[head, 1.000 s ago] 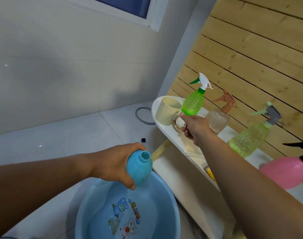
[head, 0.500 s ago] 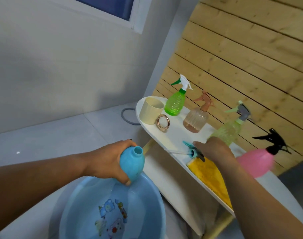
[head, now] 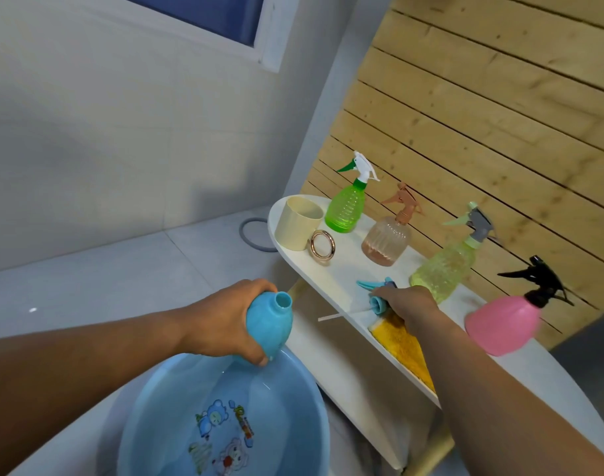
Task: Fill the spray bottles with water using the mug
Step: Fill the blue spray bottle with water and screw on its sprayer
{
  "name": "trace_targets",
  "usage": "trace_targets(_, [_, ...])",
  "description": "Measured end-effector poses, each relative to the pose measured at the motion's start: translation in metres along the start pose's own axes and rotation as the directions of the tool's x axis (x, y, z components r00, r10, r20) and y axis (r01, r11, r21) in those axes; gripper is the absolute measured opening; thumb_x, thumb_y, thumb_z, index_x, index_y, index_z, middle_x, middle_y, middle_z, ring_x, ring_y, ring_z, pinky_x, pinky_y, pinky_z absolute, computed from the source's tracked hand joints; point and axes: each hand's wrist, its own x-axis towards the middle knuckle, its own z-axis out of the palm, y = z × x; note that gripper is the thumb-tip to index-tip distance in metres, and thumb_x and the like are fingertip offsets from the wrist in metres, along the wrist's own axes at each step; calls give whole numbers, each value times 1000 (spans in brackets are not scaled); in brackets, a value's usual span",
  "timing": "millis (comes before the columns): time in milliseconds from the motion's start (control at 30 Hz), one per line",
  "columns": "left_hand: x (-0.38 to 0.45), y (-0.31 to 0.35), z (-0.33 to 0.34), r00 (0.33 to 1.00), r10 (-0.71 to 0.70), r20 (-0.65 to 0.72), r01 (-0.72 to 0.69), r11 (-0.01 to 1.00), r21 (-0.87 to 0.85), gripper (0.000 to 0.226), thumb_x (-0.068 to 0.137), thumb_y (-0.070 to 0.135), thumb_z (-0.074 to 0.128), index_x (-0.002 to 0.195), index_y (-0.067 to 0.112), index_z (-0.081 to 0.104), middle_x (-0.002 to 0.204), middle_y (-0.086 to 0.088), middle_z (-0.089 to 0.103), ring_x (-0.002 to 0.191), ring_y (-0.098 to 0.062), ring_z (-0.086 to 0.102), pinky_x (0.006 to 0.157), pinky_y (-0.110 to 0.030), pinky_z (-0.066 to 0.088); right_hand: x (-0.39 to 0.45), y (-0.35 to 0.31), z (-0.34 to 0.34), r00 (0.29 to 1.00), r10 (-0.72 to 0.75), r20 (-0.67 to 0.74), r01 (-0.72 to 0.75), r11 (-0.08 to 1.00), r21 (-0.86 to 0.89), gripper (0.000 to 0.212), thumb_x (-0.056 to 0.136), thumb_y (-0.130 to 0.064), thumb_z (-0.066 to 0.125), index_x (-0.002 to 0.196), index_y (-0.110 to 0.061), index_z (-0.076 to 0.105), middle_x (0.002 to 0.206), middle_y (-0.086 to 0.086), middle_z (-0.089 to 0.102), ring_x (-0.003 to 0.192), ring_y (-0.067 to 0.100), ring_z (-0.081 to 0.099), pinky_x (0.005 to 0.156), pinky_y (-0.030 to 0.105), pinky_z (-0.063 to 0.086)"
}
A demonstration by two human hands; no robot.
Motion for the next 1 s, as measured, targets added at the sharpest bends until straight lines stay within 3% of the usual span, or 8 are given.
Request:
trace_targets(100, [0, -2, -2, 1000, -15, -1, 15, 1000, -11, 90, 62, 34, 99, 131, 44, 43, 124, 18, 51, 110, -9, 59, 82, -25, 59, -1, -3, 2, 995, 85, 43, -90, 988, 128, 29, 74, -27, 85, 87, -8, 68, 68, 8, 60, 42, 16, 52, 42, 21, 46])
trace_targets(267, [-2, -3, -6, 999, -46, 2, 46, 998, -46, 89, 64, 32, 99, 133, 41, 43, 122, 17, 54, 109, -12, 61, 83, -28, 61, -19, -14, 1, 985, 83, 152, -127, 945, 303, 33, 84, -20, 82, 102, 4, 69, 60, 10, 62, 38, 12, 50, 38, 19, 46])
trace_targets(400, [-3, -6, -6, 998, -59, 18, 60, 997, -58, 89, 64, 35, 99, 132, 43, 43, 121, 16, 58, 108, -11, 63, 86, -32, 62, -52, -38, -15, 981, -178, 79, 117, 865, 488, 36, 90, -26, 77, 108, 3, 66, 66, 8, 61, 47, 12, 52, 44, 23, 51])
trace_targets(500, [-3, -5, -5, 998, -67, 22, 68, 996, -62, 89, 64, 35, 99, 132, 43, 43, 120, 16, 59, 108, -10, 64, 87, -32, 62, -89, -62, -25, 908, -415, -57, 372, 737, 564, 35, 90, -29, 77, 109, -2, 65, 71, 7, 62, 54, 13, 54, 54, 27, 56])
trace_targets(700, [-1, 3, -3, 998, -58, 27, 60, 996, -71, 89, 65, 34, 99, 134, 41, 43, 120, 16, 60, 107, -11, 64, 84, -29, 62, -149, -87, -27, 694, -688, -212, 688, 547, 476, 20, 90, -30, 76, 94, -15, 64, 78, 9, 65, 55, 19, 55, 50, 28, 49])
trace_targets(800, [-1, 6, -2, 998, -51, 20, 53, 996, -69, 90, 65, 33, 99, 134, 40, 43, 120, 16, 60, 107, -9, 65, 84, -27, 62, -161, -85, -18, 595, -770, -229, 789, 506, 350, 17, 89, -33, 76, 90, -22, 64, 84, 7, 69, 65, 30, 60, 56, 40, 55])
trace_targets(867, [-1, 8, -2, 999, -50, 12, 50, 996, -67, 90, 65, 34, 99, 135, 40, 43, 119, 17, 60, 107, -8, 64, 83, -25, 61, -165, -80, -11, 563, -799, -210, 814, 491, 310, 17, 88, -34, 76, 91, -23, 64, 84, 3, 69, 73, 32, 63, 61, 50, 57])
trace_targets(1000, [1, 13, -1, 999, -39, 1, 39, 997, -64, 90, 63, 34, 99, 134, 41, 43, 118, 18, 60, 105, -8, 64, 79, -22, 59, -168, -72, -1, 542, -833, -116, 825, 500, 265, 20, 89, -36, 76, 98, -24, 64, 87, -3, 68, 77, 24, 65, 65, 52, 56])
